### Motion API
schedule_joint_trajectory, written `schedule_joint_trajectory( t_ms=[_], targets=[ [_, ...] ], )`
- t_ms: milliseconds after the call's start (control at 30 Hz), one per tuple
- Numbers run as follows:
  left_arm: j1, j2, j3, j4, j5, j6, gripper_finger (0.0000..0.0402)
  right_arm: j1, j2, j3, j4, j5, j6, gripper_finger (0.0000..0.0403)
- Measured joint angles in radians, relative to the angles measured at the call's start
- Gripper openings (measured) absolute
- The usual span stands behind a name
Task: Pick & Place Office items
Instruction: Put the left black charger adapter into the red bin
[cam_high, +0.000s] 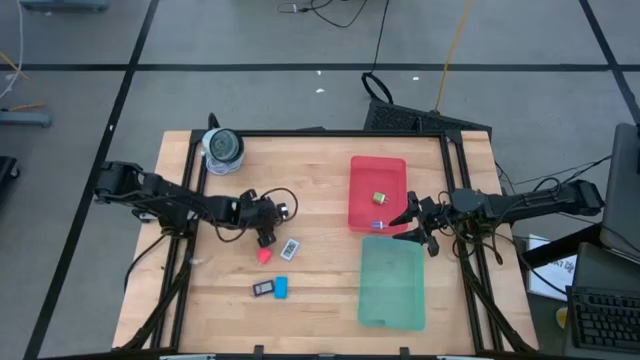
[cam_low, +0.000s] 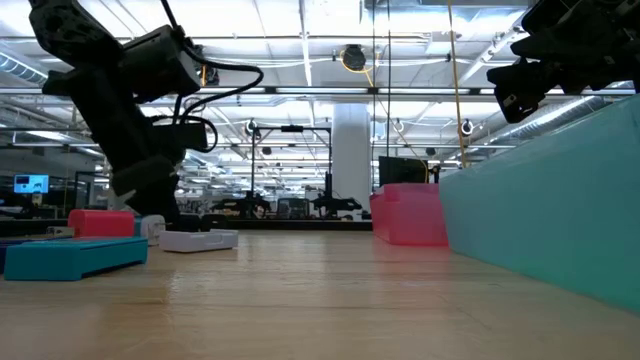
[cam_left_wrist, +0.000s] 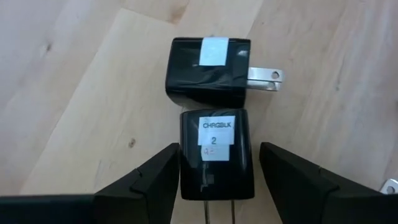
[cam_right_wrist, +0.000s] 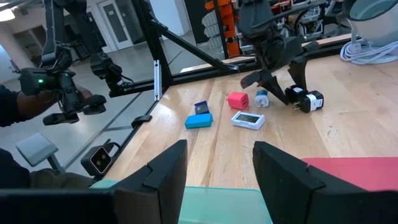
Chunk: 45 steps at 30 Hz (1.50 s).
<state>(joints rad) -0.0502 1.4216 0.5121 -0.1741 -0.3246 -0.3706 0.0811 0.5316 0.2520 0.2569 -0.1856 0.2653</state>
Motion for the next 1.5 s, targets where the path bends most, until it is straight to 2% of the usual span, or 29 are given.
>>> schedule_joint_trajectory(
  t_ms=[333, 667, 800, 933, 1100, 1233, 1333, 1500],
  targets=[
    [0.024, 0.0, 0.0, 0.002, 0.017, 0.026, 0.0223, 0.0, 0.0, 0.0, 0.0, 0.0, 0.0, 0.0171],
    [0.024, 0.0, 0.0, 0.0, 0.008, 0.027, 0.0153, 0.0, 0.0, 0.0, 0.0, 0.0, 0.0, 0.0171],
    [0.024, 0.0, 0.0, 0.0, 0.005, 0.025, 0.0156, 0.0, 0.0, 0.0, 0.0, 0.0, 0.001, 0.0171],
    [0.014, 0.0, -0.001, -0.009, -0.058, 0.075, 0.0181, 0.0, 0.0, 0.0, 0.0, 0.0, 0.003, 0.0171],
    [-0.025, 0.0, 0.029, -0.051, -0.159, 0.15, 0.015, 0.0, 0.0, 0.0, 0.01, 0.003, 0.003, 0.0171],
    [-0.056, 0.0, 0.121, -0.157, -0.229, 0.188, 0.015, 0.0, 0.009, 0.0, 0.036, 0.005, -0.002, 0.0171],
    [-0.087, 0.0, 0.21, -0.208, -0.269, 0.235, 0.015, 0.0, 0.036, -0.008, 0.135, 0.033, -0.021, 0.0171],
    [-0.14, 0.0, 0.339, -0.213, -0.335, 0.336, 0.015, 0.0, 0.119, -0.107, 0.515, 0.139, -0.024, 0.0171]
  ],
)
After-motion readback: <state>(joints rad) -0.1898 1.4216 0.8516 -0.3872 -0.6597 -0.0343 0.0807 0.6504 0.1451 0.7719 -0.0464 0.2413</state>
